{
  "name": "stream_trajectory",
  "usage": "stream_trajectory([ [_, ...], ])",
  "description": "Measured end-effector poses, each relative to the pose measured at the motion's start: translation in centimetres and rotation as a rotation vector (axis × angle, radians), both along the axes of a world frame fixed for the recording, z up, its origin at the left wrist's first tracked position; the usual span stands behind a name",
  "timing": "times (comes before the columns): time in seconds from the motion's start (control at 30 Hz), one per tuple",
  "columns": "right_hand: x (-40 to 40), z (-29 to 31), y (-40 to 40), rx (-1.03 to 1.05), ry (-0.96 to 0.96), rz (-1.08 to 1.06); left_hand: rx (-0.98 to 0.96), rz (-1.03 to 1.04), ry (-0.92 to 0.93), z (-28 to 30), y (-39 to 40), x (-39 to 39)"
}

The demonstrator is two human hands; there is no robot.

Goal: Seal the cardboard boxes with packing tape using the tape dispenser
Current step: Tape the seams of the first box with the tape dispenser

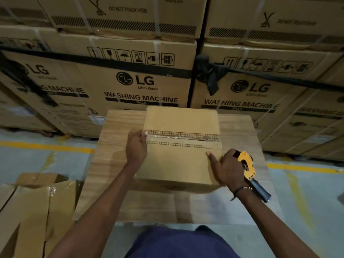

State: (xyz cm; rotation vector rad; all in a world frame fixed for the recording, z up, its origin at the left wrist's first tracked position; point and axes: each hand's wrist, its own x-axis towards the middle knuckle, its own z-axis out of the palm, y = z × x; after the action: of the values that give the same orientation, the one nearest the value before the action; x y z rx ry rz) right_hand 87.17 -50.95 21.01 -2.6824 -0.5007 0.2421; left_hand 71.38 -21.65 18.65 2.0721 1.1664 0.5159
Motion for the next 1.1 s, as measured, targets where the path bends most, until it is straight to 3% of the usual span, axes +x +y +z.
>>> stream_trajectory([
  [0.07,-2.5,0.2,-0.7,-0.013,0.032,0.04,0.061,-0.089,0.047,0.8,1.5,0.9],
  [0.2,-3.2,2.7,-0.2,-0.238,-0.06,0.115,0.133,-0.1,0.153,1.9,-0.5,1.1],
  [0.3,0.5,4.8,2.0,-0.05,-0.198,0.183,0.244,-0.15,0.252,0.9,-6.6,-1.5],
  [0.37,4.0,4.7,4.4,0.066,-0.167,0.294,0.256,-0.2,0.285,0.0,-11.0,-3.2],
  [0.53,11.2,2.3,10.1,-0.149,0.017,0.486,0.324,-0.269,0.349,-0.8,-12.9,-4.6],
  [0.63,10.9,0.5,10.2,-0.197,-0.004,0.405,0.313,-0.325,0.342,-0.9,-10.9,-4.8],
  [0.83,5.2,-1.2,6.4,-0.049,-0.132,0.153,0.312,-0.353,0.425,-0.6,-5.9,-4.5],
  [0.97,0.7,-2.2,3.5,-0.021,-0.169,-0.019,0.243,-0.369,0.428,0.2,-3.7,-0.6],
  [1.1,-2.3,-2.2,1.3,0.088,-0.106,-0.062,0.303,-0.456,0.438,0.5,-1.2,4.1],
])
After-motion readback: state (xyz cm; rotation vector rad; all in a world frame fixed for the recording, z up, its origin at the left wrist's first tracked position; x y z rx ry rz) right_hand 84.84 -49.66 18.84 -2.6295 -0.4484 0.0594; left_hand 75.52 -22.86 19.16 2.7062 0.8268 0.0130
